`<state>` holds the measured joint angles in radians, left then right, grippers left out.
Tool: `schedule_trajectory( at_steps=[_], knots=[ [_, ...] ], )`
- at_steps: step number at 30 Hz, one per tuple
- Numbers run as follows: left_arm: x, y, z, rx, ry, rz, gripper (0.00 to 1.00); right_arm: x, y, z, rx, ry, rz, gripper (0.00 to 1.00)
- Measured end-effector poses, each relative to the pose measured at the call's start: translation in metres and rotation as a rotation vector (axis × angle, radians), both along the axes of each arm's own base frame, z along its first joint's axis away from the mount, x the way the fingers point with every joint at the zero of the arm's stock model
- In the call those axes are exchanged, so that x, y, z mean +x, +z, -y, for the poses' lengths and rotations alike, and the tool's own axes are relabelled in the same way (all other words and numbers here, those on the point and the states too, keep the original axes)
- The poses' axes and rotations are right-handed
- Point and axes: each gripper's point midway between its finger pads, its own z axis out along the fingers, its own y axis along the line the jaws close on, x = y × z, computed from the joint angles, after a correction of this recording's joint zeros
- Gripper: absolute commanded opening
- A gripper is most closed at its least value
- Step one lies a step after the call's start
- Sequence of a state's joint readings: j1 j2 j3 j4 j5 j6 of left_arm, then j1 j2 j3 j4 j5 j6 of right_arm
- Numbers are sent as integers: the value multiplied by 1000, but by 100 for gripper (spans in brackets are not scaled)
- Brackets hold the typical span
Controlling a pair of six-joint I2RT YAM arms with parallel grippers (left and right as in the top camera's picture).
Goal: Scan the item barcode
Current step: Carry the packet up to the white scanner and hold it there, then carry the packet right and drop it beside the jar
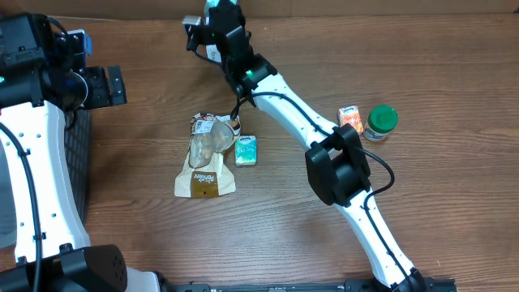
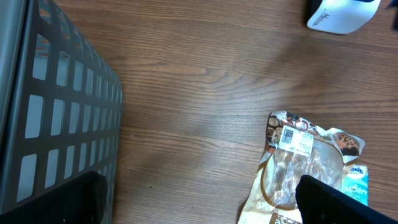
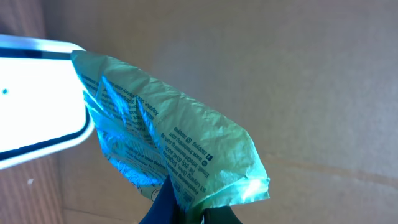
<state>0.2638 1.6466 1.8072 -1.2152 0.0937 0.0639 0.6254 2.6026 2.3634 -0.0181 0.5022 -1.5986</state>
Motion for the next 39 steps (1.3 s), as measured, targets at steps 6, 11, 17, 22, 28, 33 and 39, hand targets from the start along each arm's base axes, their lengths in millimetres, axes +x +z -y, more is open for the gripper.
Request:
schedule_trajectory(
  at_steps=[6, 11, 17, 22, 28, 33, 39],
  knots=[
    [0, 0, 0, 0, 0, 0, 99, 0, -3, 1, -3, -4, -5, 4],
    [0, 0, 0, 0, 0, 0, 99, 3, -3, 6, -2, -16, -2, 4],
    [0, 0, 0, 0, 0, 0, 100, 7, 16, 9, 47, -41, 73, 4],
    [0, 0, 0, 0, 0, 0, 99, 8, 19, 11, 53, -51, 84, 4],
    [0, 0, 0, 0, 0, 0, 99, 8, 19, 12, 58, -63, 84, 4],
    [0, 0, 0, 0, 0, 0, 99, 7, 17, 13, 195, -84, 53, 4],
    [0, 0, 0, 0, 0, 0, 100, -11, 32, 29, 383, -164, -87, 4]
  ],
)
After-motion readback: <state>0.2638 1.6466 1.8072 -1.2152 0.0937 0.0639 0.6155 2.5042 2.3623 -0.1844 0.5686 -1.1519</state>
